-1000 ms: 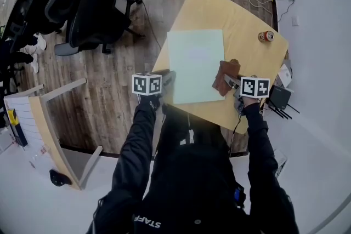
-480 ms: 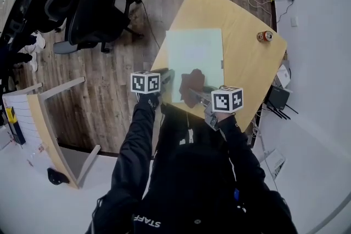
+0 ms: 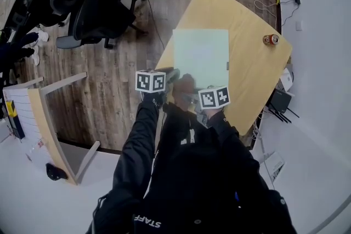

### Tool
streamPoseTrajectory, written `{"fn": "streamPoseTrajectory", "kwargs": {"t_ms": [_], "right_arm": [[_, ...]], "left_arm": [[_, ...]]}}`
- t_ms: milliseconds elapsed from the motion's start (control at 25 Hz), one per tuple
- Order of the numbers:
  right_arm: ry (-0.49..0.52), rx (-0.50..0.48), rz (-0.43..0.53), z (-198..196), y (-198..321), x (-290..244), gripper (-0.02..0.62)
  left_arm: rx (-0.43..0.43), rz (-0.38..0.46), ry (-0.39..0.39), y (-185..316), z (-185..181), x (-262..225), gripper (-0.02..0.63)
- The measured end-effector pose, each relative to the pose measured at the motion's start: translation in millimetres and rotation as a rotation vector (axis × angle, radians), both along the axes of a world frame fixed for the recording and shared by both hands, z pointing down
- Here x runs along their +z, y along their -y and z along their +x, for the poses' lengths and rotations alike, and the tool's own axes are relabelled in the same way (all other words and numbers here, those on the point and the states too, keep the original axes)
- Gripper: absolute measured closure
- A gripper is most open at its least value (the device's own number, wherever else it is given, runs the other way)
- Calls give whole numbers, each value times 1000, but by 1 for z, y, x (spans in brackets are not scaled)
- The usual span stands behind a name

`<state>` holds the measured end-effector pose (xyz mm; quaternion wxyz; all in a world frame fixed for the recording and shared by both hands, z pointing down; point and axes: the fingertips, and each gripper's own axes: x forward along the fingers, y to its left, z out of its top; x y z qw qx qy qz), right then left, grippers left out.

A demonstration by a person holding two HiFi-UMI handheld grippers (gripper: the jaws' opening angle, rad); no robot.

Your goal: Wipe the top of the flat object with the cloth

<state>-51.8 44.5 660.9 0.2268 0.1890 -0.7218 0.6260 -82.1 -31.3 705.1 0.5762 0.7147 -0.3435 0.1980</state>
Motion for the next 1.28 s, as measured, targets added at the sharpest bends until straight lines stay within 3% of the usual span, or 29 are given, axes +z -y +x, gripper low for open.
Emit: {"fn": "streamPoseTrajectory", "kwargs": {"t_ms": [280, 560, 960, 1280], "right_arm": [[-121, -14, 20, 37, 4, 16, 491], [-154, 43, 23, 76, 12, 18, 491], [-237, 8, 75, 138, 8, 19, 491], [-314, 36, 103, 195, 11, 20, 489]], "left_arm": [[5, -3, 5, -1, -2, 1, 485], [-2, 4, 12, 1, -1, 0, 483], [-9, 14, 59, -2, 0, 1, 483], [-34, 28, 131, -3, 1, 0, 485]]}}
